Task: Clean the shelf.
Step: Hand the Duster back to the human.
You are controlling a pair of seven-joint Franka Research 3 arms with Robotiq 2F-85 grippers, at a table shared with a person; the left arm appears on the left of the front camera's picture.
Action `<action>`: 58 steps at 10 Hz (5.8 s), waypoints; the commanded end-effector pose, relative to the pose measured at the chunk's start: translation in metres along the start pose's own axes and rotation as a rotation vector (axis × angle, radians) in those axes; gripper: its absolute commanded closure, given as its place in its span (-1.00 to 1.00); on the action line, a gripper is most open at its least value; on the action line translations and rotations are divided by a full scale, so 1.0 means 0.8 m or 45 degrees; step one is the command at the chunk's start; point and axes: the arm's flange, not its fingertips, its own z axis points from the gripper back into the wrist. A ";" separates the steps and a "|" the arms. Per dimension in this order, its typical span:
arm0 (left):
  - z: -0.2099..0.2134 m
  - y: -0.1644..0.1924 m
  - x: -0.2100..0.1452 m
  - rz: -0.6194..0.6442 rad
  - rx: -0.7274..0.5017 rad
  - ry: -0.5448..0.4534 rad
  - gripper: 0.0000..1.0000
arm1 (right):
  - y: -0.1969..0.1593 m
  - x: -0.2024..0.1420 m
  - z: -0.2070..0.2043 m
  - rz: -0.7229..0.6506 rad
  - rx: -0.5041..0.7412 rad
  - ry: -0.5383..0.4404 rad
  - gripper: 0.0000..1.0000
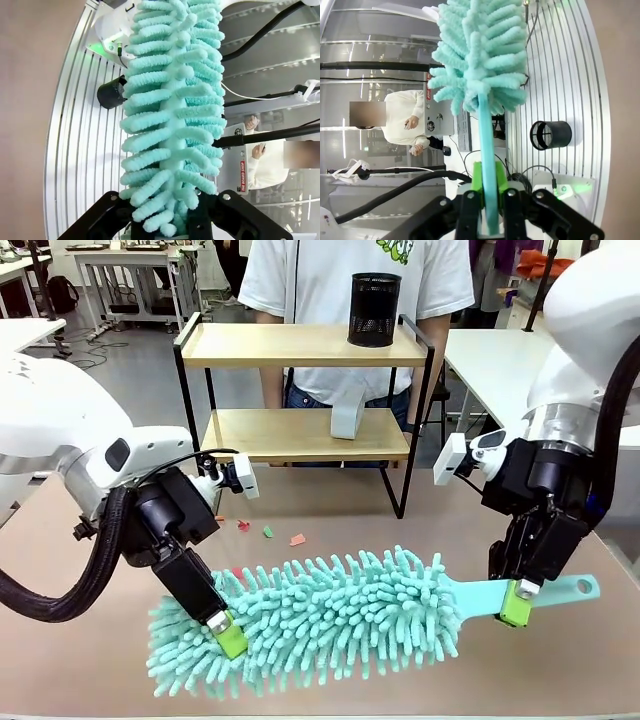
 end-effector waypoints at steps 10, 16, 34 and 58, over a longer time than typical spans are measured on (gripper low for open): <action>0.280 -0.089 -0.166 -0.258 -0.054 -0.799 1.00 | 0.010 -0.193 0.035 -0.033 -0.009 -0.725 -1.00; 0.423 -0.001 -0.239 0.429 0.157 -1.917 1.00 | -0.006 -0.213 0.069 -0.384 0.212 -1.738 -1.00; 0.409 0.108 -0.218 0.748 0.083 -1.767 -1.00 | -0.017 -0.229 0.111 -0.339 0.162 -1.286 -1.00; 0.284 0.062 -0.171 0.621 -0.151 -1.083 -1.00 | -0.078 -0.121 0.113 -0.476 0.294 -1.391 -1.00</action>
